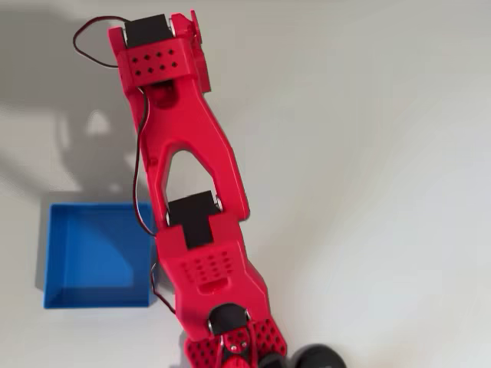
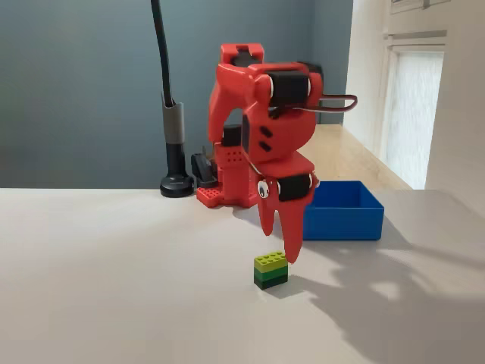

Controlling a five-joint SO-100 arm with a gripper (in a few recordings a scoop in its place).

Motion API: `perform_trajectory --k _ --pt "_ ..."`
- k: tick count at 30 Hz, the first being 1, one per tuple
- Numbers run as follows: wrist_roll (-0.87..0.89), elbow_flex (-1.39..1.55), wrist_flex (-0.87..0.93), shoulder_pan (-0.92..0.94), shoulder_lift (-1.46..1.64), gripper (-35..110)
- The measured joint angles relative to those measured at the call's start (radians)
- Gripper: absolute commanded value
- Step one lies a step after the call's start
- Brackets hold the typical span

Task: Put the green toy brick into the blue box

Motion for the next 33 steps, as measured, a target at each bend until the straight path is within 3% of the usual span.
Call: perform_trajectory --k 13,27,33 --pt "-0.086 -0.133 -0.066 0.031 -0.152 22" --pt "-0.083 -0.133 -0.066 0.034 -0.176 2" --pt "-0.058 -0.133 -0.066 0.034 -0.176 0"
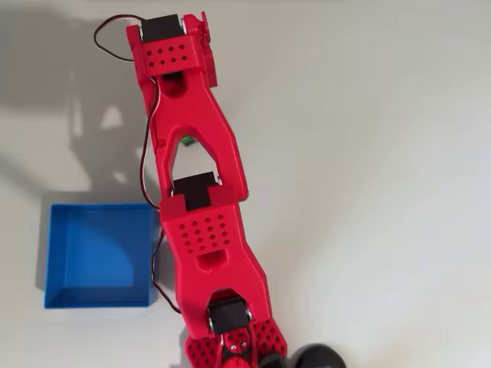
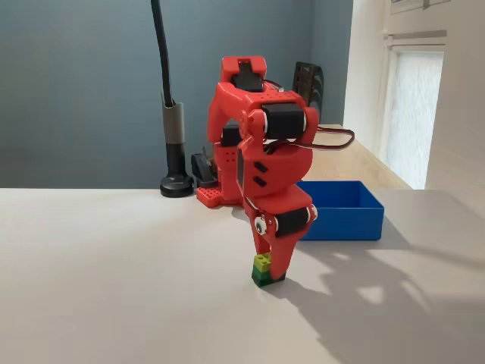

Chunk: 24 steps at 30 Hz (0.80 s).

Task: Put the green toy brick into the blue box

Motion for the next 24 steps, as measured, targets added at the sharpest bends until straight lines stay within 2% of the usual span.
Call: perform_trajectory --k 14,24 --pt "0.112 0.029 -0.005 -0.018 0.023 0" --pt "0.152 0.179 -0.005 -0.137 0.314 0"
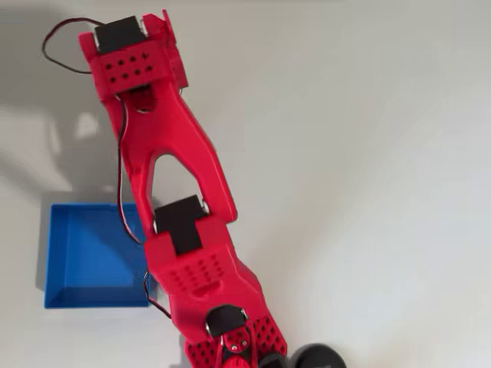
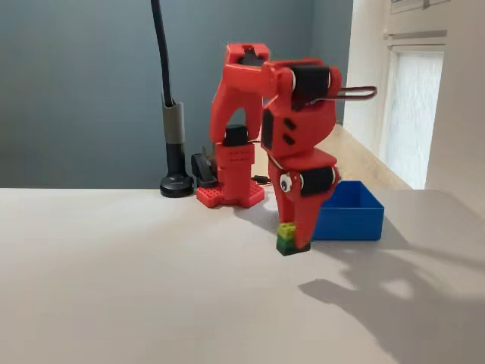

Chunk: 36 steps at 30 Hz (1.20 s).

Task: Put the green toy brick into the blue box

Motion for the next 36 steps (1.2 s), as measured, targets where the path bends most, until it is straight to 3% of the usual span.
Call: perform_trajectory --k 20,36 --pt "0.014 0.555 0.0 -0.296 0.669 0" --pt "0.161 0.723 0.002 -0.604 0.732 0"
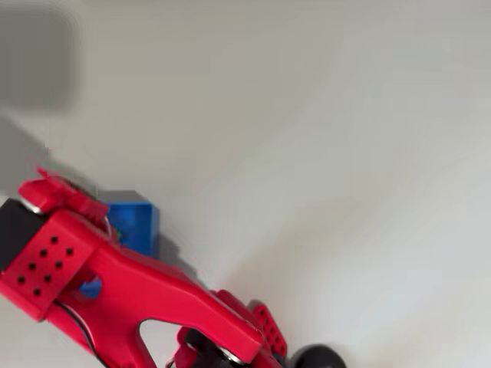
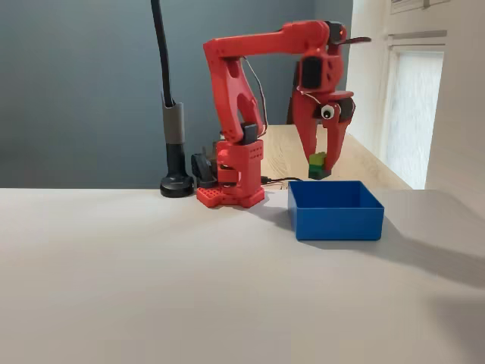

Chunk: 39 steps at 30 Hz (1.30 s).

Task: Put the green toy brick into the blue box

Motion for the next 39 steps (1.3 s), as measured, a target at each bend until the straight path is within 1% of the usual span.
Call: perform_trajectory --k 3,8,11,13,17,22,26,30,34,36,38,39 --pt "0.028 0.025 0.002 -0.052 0.0 2" --pt "0.025 0.069 -0.012 -0.098 0.0 20" --pt "0.025 0.078 -0.015 -0.101 0.0 25" --pt "0.028 0.078 -0.015 -0.101 0.0 26" --pt "0.028 0.078 -0.015 -0.101 0.0 23" --pt "0.028 0.074 0.002 -0.101 0.0 1" --pt "0.043 0.014 0.031 -0.074 0.0 0" --pt "0.063 -0.064 0.035 0.035 0.002 0" --pt "0.06 -0.123 0.035 0.207 0.002 0" --pt "0.046 -0.129 0.035 0.242 0.008 0" --pt "0.012 -0.13 -0.009 0.318 0.017 0" --pt "0.008 -0.132 -0.025 0.388 0.021 0"
